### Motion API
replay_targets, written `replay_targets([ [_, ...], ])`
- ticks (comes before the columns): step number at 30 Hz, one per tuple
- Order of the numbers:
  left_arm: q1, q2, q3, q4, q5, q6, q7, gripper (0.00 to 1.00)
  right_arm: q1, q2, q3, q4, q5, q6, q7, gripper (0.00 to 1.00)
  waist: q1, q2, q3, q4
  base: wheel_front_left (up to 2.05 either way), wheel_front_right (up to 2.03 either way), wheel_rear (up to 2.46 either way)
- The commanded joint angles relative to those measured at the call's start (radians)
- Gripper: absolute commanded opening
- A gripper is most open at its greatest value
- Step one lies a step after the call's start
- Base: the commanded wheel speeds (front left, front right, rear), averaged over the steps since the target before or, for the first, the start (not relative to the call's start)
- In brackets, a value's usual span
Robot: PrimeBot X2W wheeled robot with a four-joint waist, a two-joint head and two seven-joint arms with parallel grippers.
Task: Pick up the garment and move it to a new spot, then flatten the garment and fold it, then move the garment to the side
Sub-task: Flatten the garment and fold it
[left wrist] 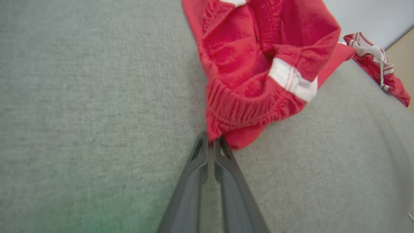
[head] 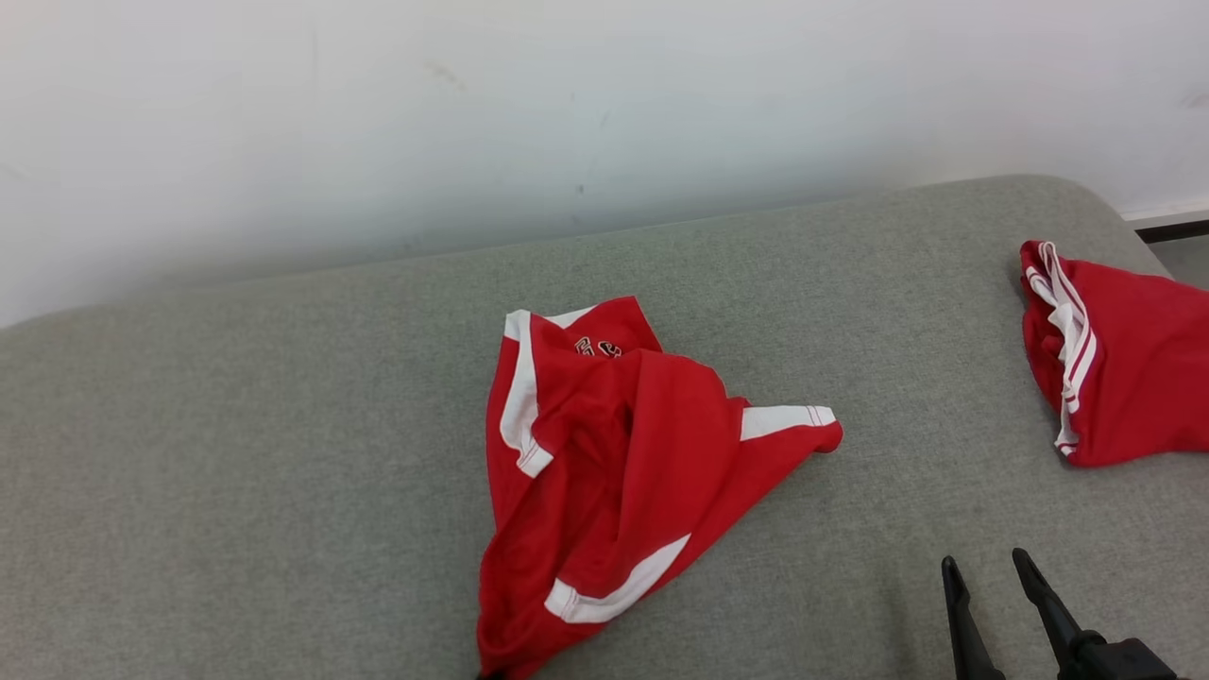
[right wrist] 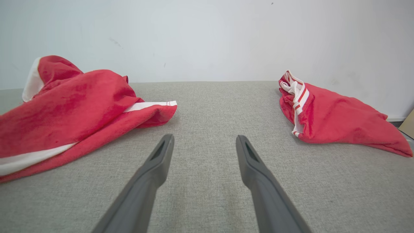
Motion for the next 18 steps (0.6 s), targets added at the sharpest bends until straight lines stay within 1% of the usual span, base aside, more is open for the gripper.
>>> replay_targets([
  [1, 0.013, 0.004, 0.004, 0.007, 0.010, 0.000, 0.000, 0.93, 0.013, -0.003, 0.000, 0.003, -0.012, -0.003, 0.001, 1.00, 0.0000, 0.0000, -0.003, 0.000, 0.00, 0.00, 0.00],
  [2, 0.017, 0.004, 0.013, 0.016, 0.017, 0.002, 0.000, 1.00, 0.014, -0.003, 0.001, 0.003, -0.012, -0.003, 0.001, 1.00, 0.0000, 0.0000, -0.006, 0.000, 0.00, 0.00, 0.00],
  [5, 0.049, 0.005, 0.057, 0.029, 0.022, 0.013, 0.000, 1.00, 0.020, -0.003, -0.001, -0.001, -0.012, -0.003, 0.001, 1.00, 0.0000, 0.0000, -0.013, -0.001, 0.00, 0.00, 0.00],
  [9, 0.093, 0.013, 0.123, 0.001, 0.046, 0.016, 0.001, 1.00, 0.029, -0.002, -0.010, -0.007, -0.014, -0.003, 0.001, 1.00, 0.0000, 0.0000, -0.018, 0.005, 0.00, 0.00, 0.00],
  [12, 0.112, 0.013, 0.177, -0.061, 0.074, 0.016, 0.000, 1.00, 0.036, -0.002, -0.016, -0.011, -0.011, -0.003, 0.001, 1.00, 0.0000, 0.0000, -0.015, 0.014, 0.00, 0.00, 0.00],
  [15, 0.123, 0.011, 0.238, -0.156, 0.097, 0.017, 0.000, 1.00, 0.034, -0.002, -0.016, -0.012, -0.005, -0.003, 0.001, 1.00, 0.0000, 0.0000, -0.014, 0.023, 0.00, 0.00, 0.00],
  [18, 0.121, 0.008, 0.293, -0.254, 0.123, 0.008, 0.000, 1.00, 0.028, -0.003, -0.011, -0.012, -0.004, -0.003, 0.001, 1.00, 0.0000, 0.0000, -0.013, 0.031, 0.00, 0.00, 0.00],
])
